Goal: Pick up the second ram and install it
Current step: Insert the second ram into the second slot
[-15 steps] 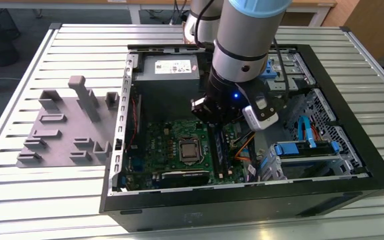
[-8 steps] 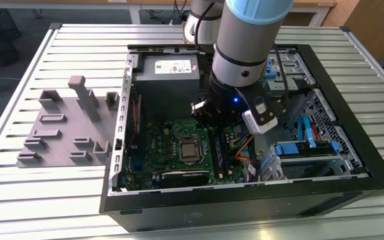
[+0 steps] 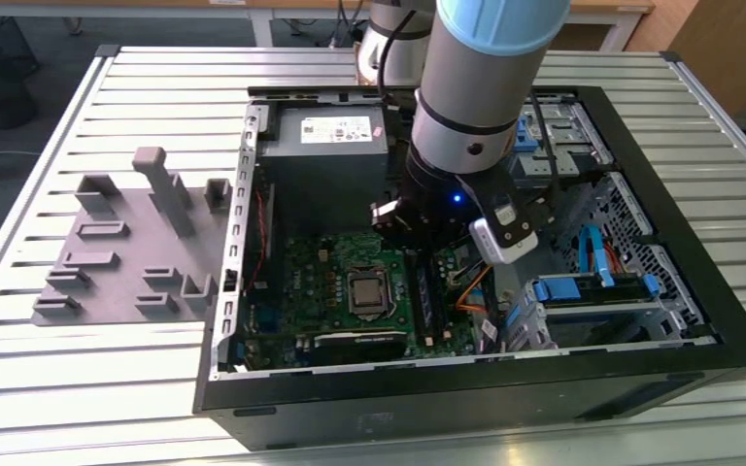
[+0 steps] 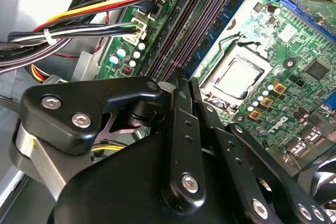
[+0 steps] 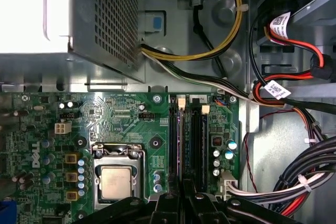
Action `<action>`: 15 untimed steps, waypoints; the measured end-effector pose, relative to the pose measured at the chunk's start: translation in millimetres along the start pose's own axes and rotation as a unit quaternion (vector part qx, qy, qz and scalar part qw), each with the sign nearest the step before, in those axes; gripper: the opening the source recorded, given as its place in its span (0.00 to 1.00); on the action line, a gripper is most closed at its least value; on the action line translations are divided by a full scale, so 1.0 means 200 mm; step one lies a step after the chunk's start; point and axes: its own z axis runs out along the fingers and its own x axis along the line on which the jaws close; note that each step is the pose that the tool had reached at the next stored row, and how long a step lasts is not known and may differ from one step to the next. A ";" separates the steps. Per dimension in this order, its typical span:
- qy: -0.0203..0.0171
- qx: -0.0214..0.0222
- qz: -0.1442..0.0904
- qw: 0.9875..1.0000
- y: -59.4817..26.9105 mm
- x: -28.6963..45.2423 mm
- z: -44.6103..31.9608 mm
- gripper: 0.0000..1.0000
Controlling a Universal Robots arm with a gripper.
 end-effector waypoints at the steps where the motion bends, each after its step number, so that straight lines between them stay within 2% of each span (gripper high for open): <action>1: 0.000 0.000 0.000 1.000 0.000 0.000 0.000 0.14; 7: 0.000 0.000 0.000 1.000 0.000 -0.005 0.004 0.14; 15: 0.000 0.000 0.000 1.000 0.000 -0.007 0.036 0.14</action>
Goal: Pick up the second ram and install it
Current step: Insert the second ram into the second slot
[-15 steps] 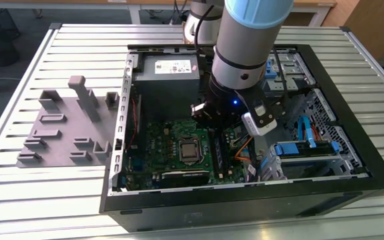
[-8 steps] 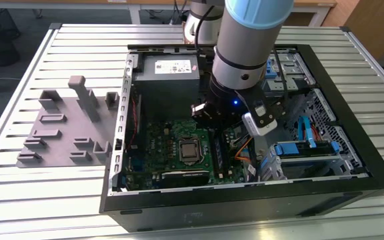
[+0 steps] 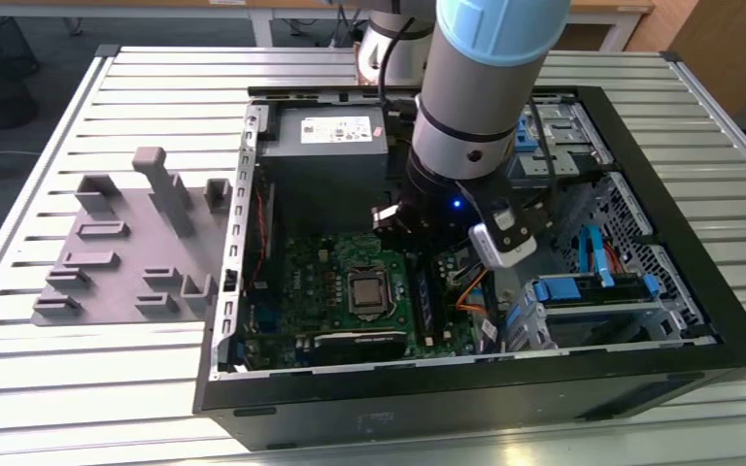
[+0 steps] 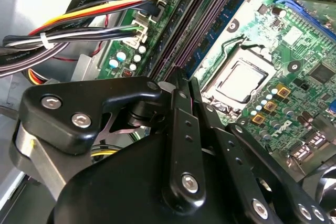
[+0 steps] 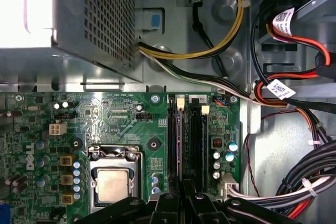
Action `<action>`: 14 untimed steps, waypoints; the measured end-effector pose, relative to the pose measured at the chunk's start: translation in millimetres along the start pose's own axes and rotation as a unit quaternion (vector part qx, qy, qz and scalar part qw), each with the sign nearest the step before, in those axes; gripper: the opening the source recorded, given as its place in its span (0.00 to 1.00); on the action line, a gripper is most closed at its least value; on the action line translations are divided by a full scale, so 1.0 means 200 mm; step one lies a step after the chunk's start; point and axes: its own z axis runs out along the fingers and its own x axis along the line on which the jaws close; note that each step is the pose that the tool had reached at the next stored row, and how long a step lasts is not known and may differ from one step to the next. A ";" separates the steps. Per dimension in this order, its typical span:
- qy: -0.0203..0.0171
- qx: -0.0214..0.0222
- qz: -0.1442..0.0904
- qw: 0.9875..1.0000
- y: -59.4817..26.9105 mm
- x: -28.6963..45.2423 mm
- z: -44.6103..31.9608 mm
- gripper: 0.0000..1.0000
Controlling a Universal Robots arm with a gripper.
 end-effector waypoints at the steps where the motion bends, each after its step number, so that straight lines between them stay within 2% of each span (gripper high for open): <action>1: 0.000 0.000 0.000 1.000 0.000 0.000 0.003 0.14; 10: 0.002 0.000 0.000 1.000 0.000 -0.007 0.008 0.14; 14: 0.006 0.000 0.000 1.000 -0.001 -0.014 0.011 0.14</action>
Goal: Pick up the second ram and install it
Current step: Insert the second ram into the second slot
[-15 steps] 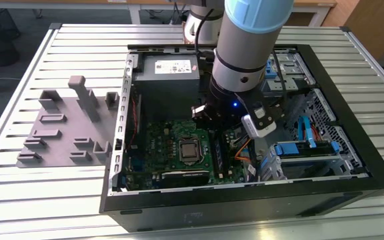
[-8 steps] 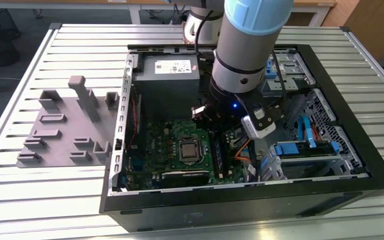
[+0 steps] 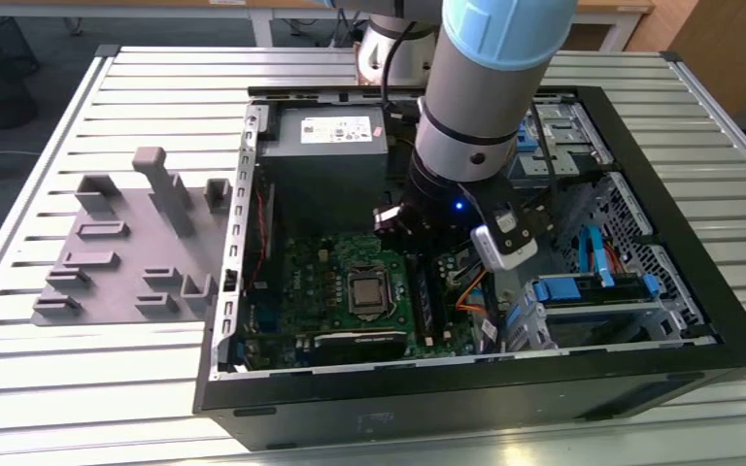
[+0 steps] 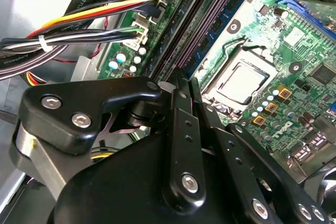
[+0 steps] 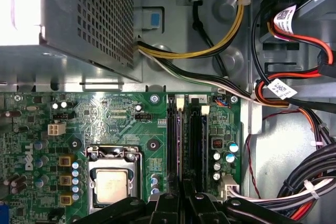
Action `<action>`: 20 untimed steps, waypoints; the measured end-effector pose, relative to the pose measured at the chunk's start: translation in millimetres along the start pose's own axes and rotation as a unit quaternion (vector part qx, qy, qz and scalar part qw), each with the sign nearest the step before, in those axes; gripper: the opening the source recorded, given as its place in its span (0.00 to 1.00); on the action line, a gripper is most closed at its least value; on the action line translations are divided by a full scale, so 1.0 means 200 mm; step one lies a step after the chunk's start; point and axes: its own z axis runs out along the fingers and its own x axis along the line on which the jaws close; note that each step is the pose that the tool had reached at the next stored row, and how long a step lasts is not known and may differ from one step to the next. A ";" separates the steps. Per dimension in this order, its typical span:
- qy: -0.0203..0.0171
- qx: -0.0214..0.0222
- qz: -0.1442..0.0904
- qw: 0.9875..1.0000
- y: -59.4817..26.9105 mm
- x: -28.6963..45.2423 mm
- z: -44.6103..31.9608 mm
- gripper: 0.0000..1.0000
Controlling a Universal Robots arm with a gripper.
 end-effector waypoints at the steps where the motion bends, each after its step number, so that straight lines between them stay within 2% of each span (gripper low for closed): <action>1: 0.001 0.000 0.000 1.000 0.000 -0.001 0.000 0.14; 20: 0.001 0.000 -0.006 1.000 -0.002 -0.003 0.030 0.14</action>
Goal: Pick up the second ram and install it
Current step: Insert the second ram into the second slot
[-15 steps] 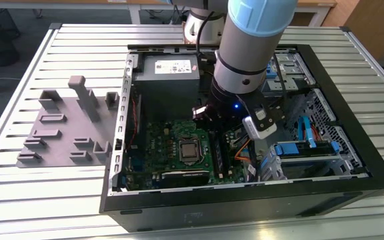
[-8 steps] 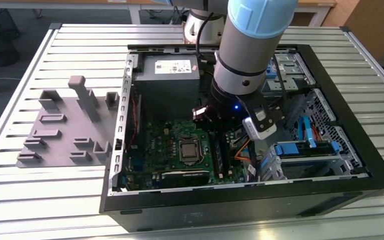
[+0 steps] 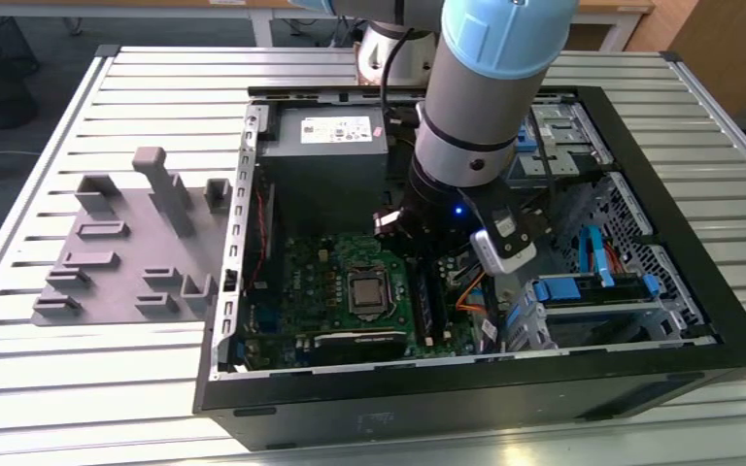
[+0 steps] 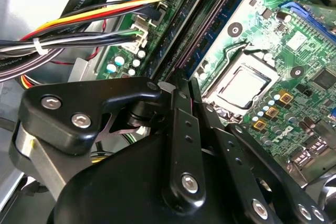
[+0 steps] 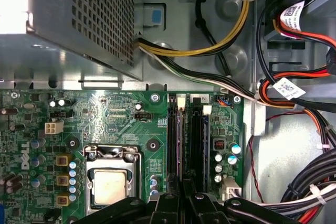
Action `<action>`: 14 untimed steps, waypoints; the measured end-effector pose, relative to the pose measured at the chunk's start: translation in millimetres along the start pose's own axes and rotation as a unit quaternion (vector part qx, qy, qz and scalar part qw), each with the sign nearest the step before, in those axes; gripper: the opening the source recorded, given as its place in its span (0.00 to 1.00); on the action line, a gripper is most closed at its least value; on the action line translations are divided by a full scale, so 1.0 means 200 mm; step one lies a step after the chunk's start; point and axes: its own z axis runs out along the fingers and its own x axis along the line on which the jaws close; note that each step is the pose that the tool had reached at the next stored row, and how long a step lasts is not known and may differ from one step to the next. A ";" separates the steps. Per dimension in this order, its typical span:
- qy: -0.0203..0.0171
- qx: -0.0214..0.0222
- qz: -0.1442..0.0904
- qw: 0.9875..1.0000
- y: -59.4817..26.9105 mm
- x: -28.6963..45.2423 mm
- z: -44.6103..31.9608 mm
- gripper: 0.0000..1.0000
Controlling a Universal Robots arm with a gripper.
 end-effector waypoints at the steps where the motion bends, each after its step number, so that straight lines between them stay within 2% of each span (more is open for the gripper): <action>1: 0.000 0.000 0.000 1.000 0.000 0.000 0.001 0.14; 9: 0.000 0.000 0.000 1.000 0.000 0.000 0.003 0.14; 11: 0.000 0.003 0.000 1.000 0.001 -0.001 0.004 0.14; 14: 0.000 0.009 0.000 1.000 0.001 0.000 0.001 0.14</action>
